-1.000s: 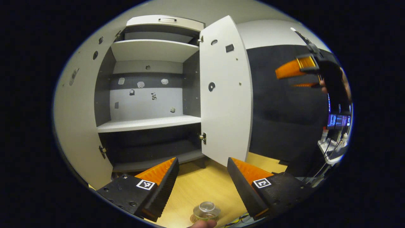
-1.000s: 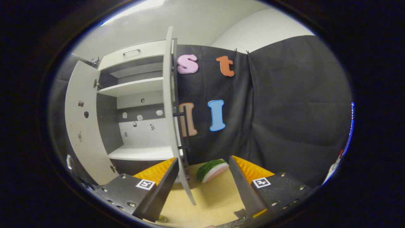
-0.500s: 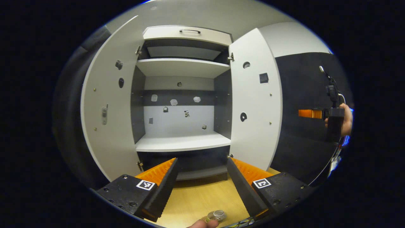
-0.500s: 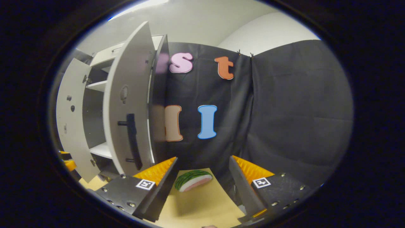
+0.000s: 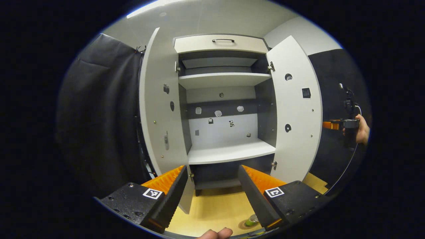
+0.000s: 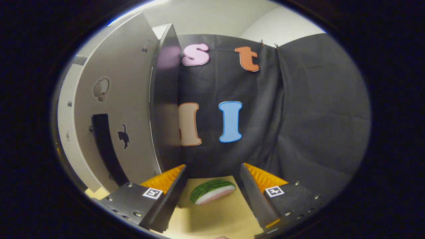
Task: Grasp the bottle in the cabinet with the left hand and place it on the coaster, then close the right door with the right hand and the left door with the left hand.
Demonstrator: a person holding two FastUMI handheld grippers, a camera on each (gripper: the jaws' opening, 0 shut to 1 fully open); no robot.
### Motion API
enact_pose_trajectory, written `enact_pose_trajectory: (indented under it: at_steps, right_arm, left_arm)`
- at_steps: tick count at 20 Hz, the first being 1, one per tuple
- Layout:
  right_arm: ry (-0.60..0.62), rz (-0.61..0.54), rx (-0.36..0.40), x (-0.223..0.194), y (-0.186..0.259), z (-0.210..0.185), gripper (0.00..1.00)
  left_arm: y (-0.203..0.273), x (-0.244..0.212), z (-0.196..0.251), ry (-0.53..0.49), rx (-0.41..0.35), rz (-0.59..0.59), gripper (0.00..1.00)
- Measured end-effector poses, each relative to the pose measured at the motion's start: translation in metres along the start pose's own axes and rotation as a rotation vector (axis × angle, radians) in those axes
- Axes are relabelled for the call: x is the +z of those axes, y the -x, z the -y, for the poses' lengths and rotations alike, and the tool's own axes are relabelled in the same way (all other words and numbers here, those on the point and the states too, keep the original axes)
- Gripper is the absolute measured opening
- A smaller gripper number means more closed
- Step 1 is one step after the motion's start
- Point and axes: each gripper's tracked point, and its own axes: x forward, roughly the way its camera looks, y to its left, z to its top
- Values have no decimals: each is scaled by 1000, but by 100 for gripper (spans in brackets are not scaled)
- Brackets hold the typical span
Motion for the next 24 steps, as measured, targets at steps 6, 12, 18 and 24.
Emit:
enact_pose_trajectory:
  at_steps: [6,12,18,24]
  right_arm:
    - [59,100,234,28,16,-88,94]
    - [19,81,246,17,21,-130,82]
    - [41,92,197,19,30,-152,82]
    - [39,93,182,17,32,-173,82]
  left_arm:
    - [18,20,-14,8,16,55,96]
    - [28,44,-31,64,57,101,96]
    - [22,49,-28,92,-1,92,96]
    - [-4,56,-28,77,-38,130,96]
